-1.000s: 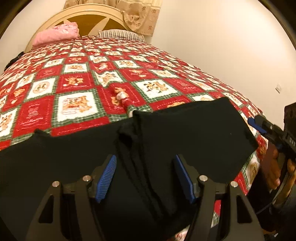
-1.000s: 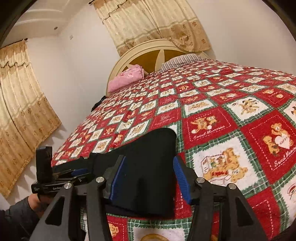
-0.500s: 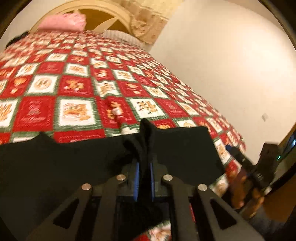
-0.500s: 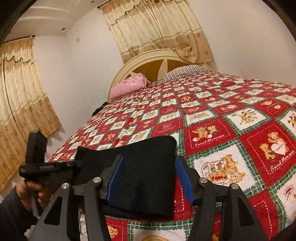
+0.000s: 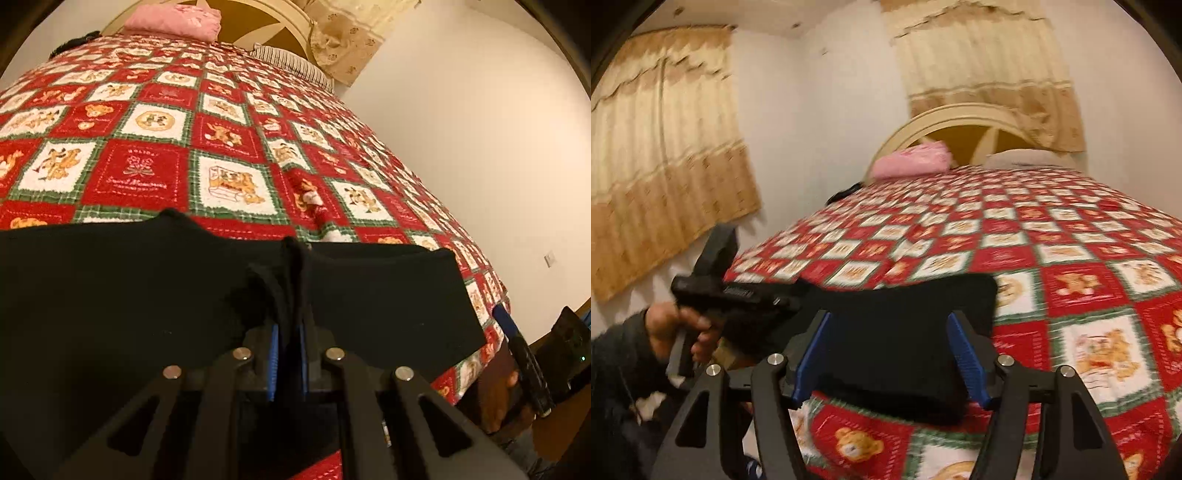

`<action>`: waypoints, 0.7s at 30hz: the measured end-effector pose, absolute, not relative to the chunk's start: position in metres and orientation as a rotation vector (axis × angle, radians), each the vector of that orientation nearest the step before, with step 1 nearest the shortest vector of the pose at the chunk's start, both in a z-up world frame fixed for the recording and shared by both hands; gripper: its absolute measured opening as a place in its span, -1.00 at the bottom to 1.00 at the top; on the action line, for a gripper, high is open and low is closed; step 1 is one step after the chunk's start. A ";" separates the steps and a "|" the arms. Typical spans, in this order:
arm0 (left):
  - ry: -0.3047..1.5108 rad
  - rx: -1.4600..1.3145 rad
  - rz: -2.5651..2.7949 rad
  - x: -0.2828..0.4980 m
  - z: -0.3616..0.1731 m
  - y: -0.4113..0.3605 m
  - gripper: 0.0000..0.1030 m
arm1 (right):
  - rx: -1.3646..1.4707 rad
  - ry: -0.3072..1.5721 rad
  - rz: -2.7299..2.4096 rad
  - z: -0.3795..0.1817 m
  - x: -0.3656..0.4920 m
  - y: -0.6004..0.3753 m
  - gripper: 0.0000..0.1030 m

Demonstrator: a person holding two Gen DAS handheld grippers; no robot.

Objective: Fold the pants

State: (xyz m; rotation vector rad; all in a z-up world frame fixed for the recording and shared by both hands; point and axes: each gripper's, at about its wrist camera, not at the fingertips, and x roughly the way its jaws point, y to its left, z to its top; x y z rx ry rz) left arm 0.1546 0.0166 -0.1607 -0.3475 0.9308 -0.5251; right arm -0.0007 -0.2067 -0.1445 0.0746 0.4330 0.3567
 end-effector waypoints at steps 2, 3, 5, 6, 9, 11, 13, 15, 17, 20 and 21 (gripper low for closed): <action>0.927 -0.357 -0.525 0.155 -0.160 0.020 -0.81 | 0.040 0.452 0.379 -0.148 -0.001 -0.198 0.28; 0.918 -0.352 -0.519 0.155 -0.159 0.022 -0.81 | 0.031 0.466 0.380 -0.150 0.001 -0.196 0.28; 0.913 -0.346 -0.514 0.155 -0.160 0.023 -0.81 | 0.051 0.506 0.396 -0.154 0.006 -0.197 0.28; 0.915 -0.341 -0.511 0.155 -0.162 0.023 -0.80 | 0.056 0.550 0.381 -0.159 0.012 -0.198 0.28; 0.925 -0.312 -0.498 0.155 -0.171 0.019 -0.74 | 0.094 0.670 0.333 -0.177 0.029 -0.207 0.28; 0.904 -0.288 -0.492 0.151 -0.170 0.017 -0.71 | 0.087 0.670 0.346 -0.177 0.029 -0.208 0.28; 0.898 -0.266 -0.491 0.148 -0.166 0.017 -0.65 | 0.059 0.660 0.337 -0.175 0.026 -0.204 0.28; 0.873 -0.212 -0.468 0.139 -0.159 0.017 -0.34 | 0.030 0.646 0.322 -0.173 0.022 -0.200 0.28; 0.814 -0.159 -0.452 0.123 -0.149 0.018 -0.01 | 0.001 0.613 0.330 -0.167 0.015 -0.194 0.28; 0.747 -0.082 -0.460 0.104 -0.141 0.011 0.13 | -0.042 0.574 0.395 -0.159 0.004 -0.180 0.28; 0.739 -0.047 -0.469 0.099 -0.141 0.006 0.20 | -0.059 0.584 0.398 -0.160 0.004 -0.176 0.28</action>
